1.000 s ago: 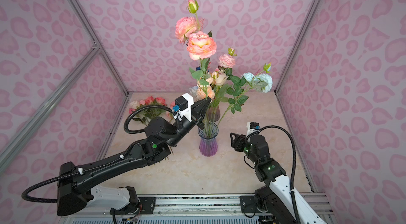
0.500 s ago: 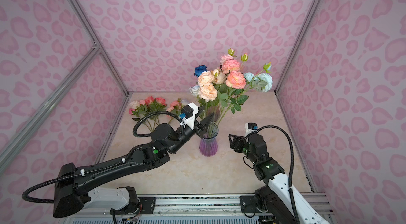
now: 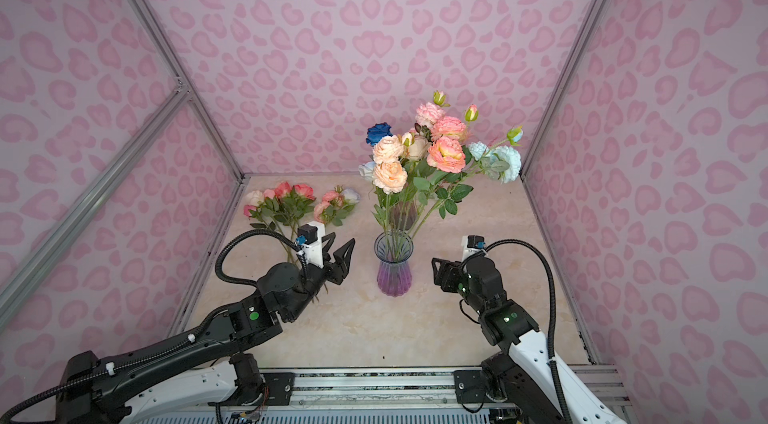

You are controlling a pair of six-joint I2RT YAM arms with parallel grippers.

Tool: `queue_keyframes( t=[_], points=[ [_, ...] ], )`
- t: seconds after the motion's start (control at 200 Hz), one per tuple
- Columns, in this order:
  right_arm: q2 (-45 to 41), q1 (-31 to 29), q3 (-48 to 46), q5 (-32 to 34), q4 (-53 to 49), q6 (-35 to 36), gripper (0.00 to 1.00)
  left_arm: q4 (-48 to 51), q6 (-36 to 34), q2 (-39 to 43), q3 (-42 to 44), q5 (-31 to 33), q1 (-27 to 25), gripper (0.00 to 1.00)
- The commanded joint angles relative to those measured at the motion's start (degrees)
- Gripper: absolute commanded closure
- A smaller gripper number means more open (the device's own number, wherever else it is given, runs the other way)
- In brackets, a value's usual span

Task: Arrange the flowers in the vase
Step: 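Open the left gripper and draw it back low beside the vase, then move the left gripper past the purple vase toward the pink glass vase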

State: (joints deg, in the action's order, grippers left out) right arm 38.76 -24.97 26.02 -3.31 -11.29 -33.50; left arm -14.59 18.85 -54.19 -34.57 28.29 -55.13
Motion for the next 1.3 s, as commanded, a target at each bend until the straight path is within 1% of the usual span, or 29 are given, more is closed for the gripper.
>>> queue_keyframes(
  t=[0.0, 0.04, 0.115, 0.17, 0.205, 0.23, 0.3, 0.375, 0.45, 0.495, 0.53, 0.595, 0.655, 0.725, 0.85, 0.97, 1.075, 1.16, 1.23, 1.295],
  points=[
    [-0.8, 0.1, 0.0, 2.8, -1.8, -1.3, 0.26, 9.6, 19.0, -1.7, 3.6, -3.8, 2.9, 0.42],
    [-0.9, 0.0, -0.2, 2.8, -1.9, -1.4, 0.26, 9.0, 20.2, -4.5, 4.2, -6.9, 3.1, 0.46],
    [-0.7, 0.1, -0.2, 3.3, -2.8, -1.8, 0.27, 11.9, 22.0, -9.9, 3.2, -10.4, 3.1, 0.59],
    [-1.0, 0.1, -0.2, 3.6, -3.5, -1.9, 0.27, 11.7, 21.6, -13.9, 3.1, -14.8, 3.1, 0.62],
    [-1.3, 0.2, -0.4, 3.6, -3.7, -1.9, 0.27, 12.1, 20.5, -16.5, 2.2, -17.1, 2.8, 0.79],
    [-1.5, 0.3, -0.4, 3.6, -3.9, -1.9, 0.27, 12.4, 19.9, -18.2, 1.8, -17.2, 2.0, 0.85],
    [-2.1, 0.6, -0.4, 3.7, -4.5, -1.8, 0.27, 11.6, 18.1, -21.4, 1.5, -16.6, -0.2, 0.91],
    [-2.6, 1.2, -0.3, 3.7, -5.0, -1.8, 0.28, 8.4, 17.6, -26.0, 1.3, -19.4, -0.9, 0.95],
    [-3.0, 2.0, -0.1, 3.3, -5.2, -1.7, 0.28, 5.1, 16.5, -30.9, -0.2, -20.9, -1.9, 0.96],
    [-3.2, 2.4, 0.0, 3.1, -5.4, -1.6, 0.28, 4.1, 16.2, -33.3, -1.0, -19.8, -2.7, 0.96],
    [-3.3, 2.8, 0.2, 2.9, -5.6, -1.5, 0.28, 1.5, 15.7, -34.8, -1.7, -19.5, -2.8, 0.96],
    [-3.6, 3.3, 0.4, 2.4, -6.3, -1.3, 0.28, 1.0, 14.7, -36.9, -3.2, -17.1, -2.8, 0.96],
    [-4.2, 3.6, 0.6, 1.9, -6.8, -1.2, 0.28, 0.5, 12.8, -38.4, -4.8, -16.7, -2.5, 0.95],
    [-4.7, 3.9, 0.6, 1.8, -7.2, -1.1, 0.28, 0.6, 10.4, -40.4, -7.1, -17.7, -2.5, 0.95],
    [-5.1, 4.5, 0.7, 1.3, -7.4, -1.1, 0.28, 0.6, 7.8, -44.1, -10.0, -17.8, -2.2, 0.95],
    [-5.1, 4.6, 1.0, 1.1, -7.4, -1.0, 0.28, 0.6, 5.4, -47.0, -12.6, -19.3, -1.7, 0.95],
    [-5.0, 4.7, 1.2, 1.3, -7.6, -0.7, 0.28, 0.8, 4.7, -49.7, -16.1, -21.7, -0.8, 0.94],
    [-4.9, 4.9, 1.4, 1.4, -7.8, -0.6, 0.28, 1.8, 3.6, -52.6, -20.3, -22.0, -0.5, 0.94],
    [-5.0, 5.1, 1.6, 1.5, -8.2, -0.4, 0.28, 1.6, 3.7, -55.0, -23.2, -24.0, 0.0, 0.94],
    [-5.3, 5.5, 1.8, 1.6, -8.8, -0.2, 0.28, 2.1, 3.4, -57.1, -26.0, -24.2, 0.1, 0.94]
  ],
)
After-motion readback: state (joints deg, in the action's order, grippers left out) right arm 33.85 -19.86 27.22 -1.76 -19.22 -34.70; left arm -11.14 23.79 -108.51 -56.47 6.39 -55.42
